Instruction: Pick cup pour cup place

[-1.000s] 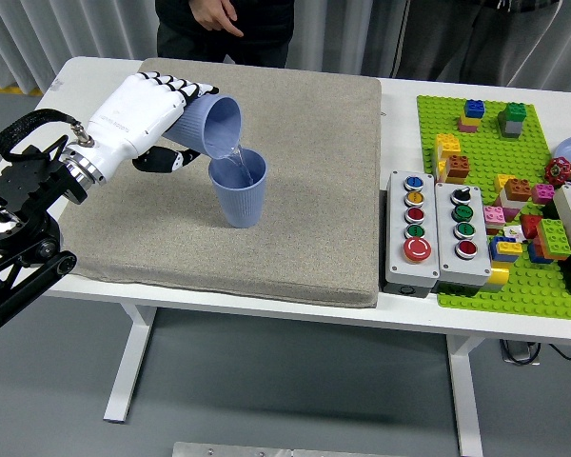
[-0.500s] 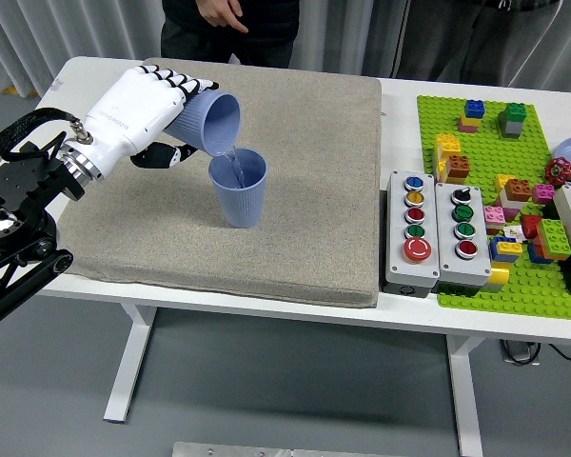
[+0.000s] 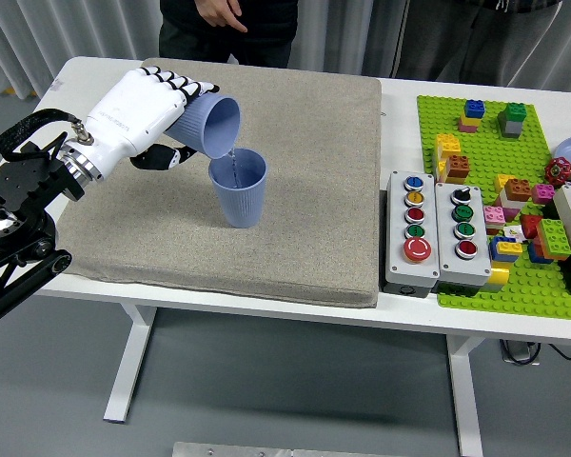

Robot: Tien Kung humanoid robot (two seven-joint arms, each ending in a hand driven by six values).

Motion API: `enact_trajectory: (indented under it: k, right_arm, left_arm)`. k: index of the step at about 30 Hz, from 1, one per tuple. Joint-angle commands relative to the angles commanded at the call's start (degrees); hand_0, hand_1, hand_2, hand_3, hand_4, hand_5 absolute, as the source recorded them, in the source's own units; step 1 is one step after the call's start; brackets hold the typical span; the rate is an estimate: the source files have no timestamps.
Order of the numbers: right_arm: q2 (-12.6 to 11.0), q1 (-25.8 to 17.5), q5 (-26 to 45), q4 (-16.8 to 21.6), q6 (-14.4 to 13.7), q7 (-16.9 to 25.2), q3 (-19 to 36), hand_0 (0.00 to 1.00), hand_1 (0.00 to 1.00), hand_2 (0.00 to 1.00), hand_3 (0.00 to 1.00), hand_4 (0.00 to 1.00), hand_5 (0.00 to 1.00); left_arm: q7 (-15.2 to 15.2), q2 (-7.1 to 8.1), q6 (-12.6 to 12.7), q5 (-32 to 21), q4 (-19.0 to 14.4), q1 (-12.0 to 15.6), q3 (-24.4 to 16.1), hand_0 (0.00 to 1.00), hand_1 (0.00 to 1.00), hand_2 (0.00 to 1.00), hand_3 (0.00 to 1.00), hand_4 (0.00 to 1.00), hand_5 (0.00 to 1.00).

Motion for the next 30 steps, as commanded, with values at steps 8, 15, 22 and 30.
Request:
enact_trajectory:
  k: [8,15,22,30]
  right_arm:
    - [-0.01,-0.22,0.0,0.0,-0.02,0.03,-0.06,0.716,0.671,0.658,0.61,0.002,0.206]
    - [0.01,-0.47,-0.45,0.0,0.06,-0.07,0.06,0.716,0.671,0.658,0.611,0.002,0.206]
    - [0.01,-0.57,-0.57,0.0,0.08,-0.09,0.0,0.716,0.671,0.658,0.611,0.002,0.206]
    - [-0.02,-0.53,-0.31,0.0,0.04,-0.01,-0.1,0.716,0.671,0.658,0.611,0.002,0.206]
  left_arm:
    - [0.68,0.38,-0.24,0.9,-0.06,-0.21,0.92,0.564,0.546,0.599,0.573,0.668,0.055]
    - [1.37,1.09,-0.03,1.61,-0.38,-0.49,1.97,0.563,0.545,0.599,0.573,0.666,0.05]
    - [2.01,1.8,0.29,2.37,-0.62,-1.24,3.08,0.563,0.547,0.598,0.573,0.663,0.049]
    - [2.85,1.99,0.31,2.5,-0.65,-1.71,3.56,0.563,0.545,0.599,0.573,0.665,0.045]
